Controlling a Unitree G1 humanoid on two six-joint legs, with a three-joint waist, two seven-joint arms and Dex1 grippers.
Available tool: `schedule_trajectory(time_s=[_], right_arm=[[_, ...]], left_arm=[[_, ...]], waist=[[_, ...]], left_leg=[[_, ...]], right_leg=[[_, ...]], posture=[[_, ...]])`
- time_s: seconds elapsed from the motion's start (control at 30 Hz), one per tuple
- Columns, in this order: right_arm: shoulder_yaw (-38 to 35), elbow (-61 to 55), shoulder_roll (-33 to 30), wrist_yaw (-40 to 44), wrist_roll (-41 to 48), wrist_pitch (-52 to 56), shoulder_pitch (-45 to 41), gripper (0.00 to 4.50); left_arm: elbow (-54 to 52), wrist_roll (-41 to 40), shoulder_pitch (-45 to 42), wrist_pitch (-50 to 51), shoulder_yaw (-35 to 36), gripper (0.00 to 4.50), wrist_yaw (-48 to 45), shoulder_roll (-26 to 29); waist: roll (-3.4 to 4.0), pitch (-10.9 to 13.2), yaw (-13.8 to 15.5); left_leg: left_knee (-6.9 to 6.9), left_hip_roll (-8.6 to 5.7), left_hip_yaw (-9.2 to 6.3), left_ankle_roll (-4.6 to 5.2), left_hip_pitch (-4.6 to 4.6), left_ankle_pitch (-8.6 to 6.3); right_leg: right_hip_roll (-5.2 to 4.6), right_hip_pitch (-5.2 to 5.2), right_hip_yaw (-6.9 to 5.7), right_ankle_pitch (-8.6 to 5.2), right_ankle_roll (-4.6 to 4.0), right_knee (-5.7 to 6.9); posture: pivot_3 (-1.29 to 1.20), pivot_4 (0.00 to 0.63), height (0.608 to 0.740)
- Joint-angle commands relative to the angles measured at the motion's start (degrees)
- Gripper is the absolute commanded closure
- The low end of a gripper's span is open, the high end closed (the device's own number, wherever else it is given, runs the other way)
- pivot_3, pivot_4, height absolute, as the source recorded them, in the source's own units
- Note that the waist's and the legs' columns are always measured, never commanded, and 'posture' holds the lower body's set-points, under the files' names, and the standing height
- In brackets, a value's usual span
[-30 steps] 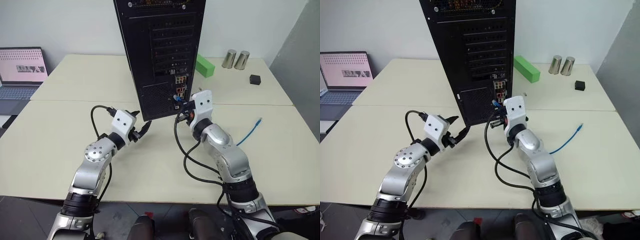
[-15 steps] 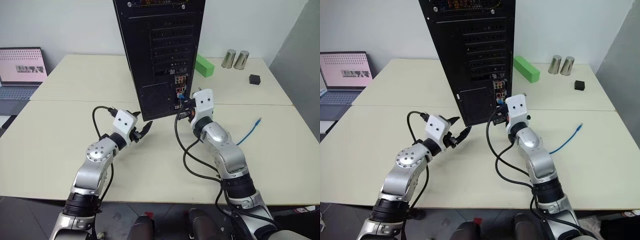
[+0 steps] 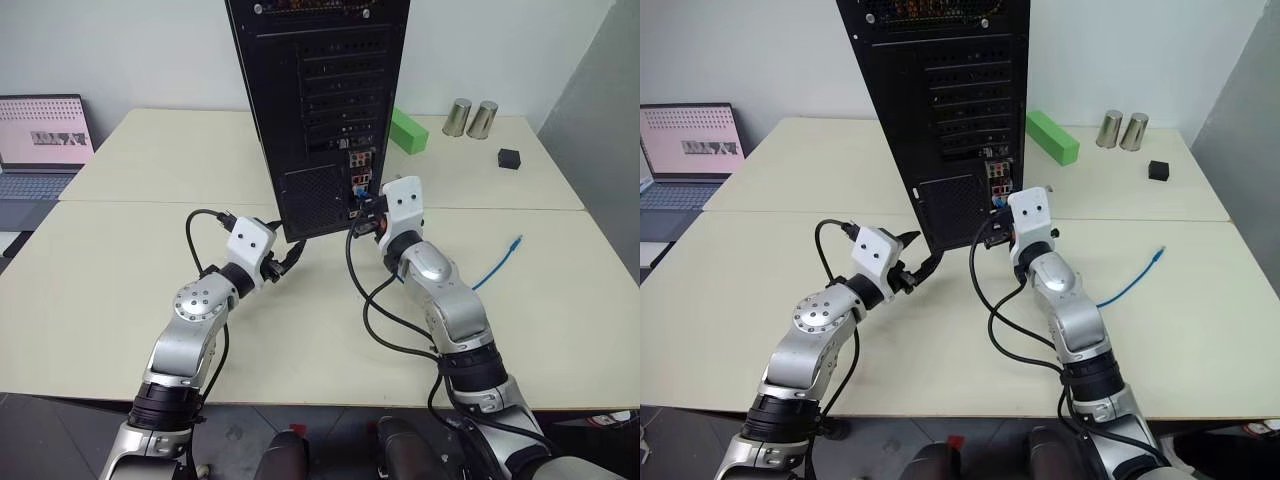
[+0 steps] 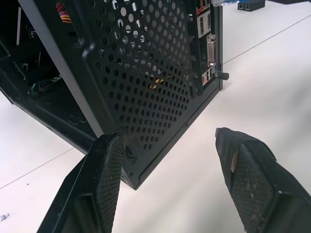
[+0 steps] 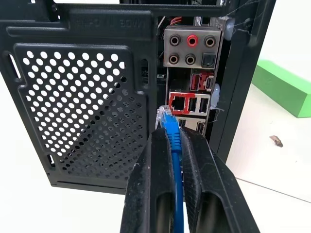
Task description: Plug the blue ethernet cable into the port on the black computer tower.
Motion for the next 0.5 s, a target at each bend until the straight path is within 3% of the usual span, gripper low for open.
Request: schedule_trajectory(time_s=[0.03, 0.5], right_arm=[[-0.73, 0.22, 1.28, -0.85, -0.88, -1.51, -2.82, 4.5], [-1.83, 5.3, 2.29, -1.84, -2.22, -4.12, -4.44, 4.5]], left_arm=[[-1.96, -0.09, -1.41, 0.45, 1.29, 1.38, 0.46, -0.24], [-1.97, 0.07, -2.14, 0.99, 1.25, 1.38, 0.14, 0.0]], waist=[[0.0, 0.0, -0.02], [0.0, 0.0, -0.28]], left_leg=[[0.0, 0.0, 0.0, 0.0, 0.0, 0.0], [-0.01, 0.0, 0.0, 0.0, -0.02, 0.0]], right_leg=[[0.0, 0.0, 0.0, 0.0, 0.0, 0.0], [-0.01, -0.01, 0.0, 0.01, -0.02, -0.02]], posture=[[0.0, 0.15, 0.74], [0.0, 0.15, 0.74]])
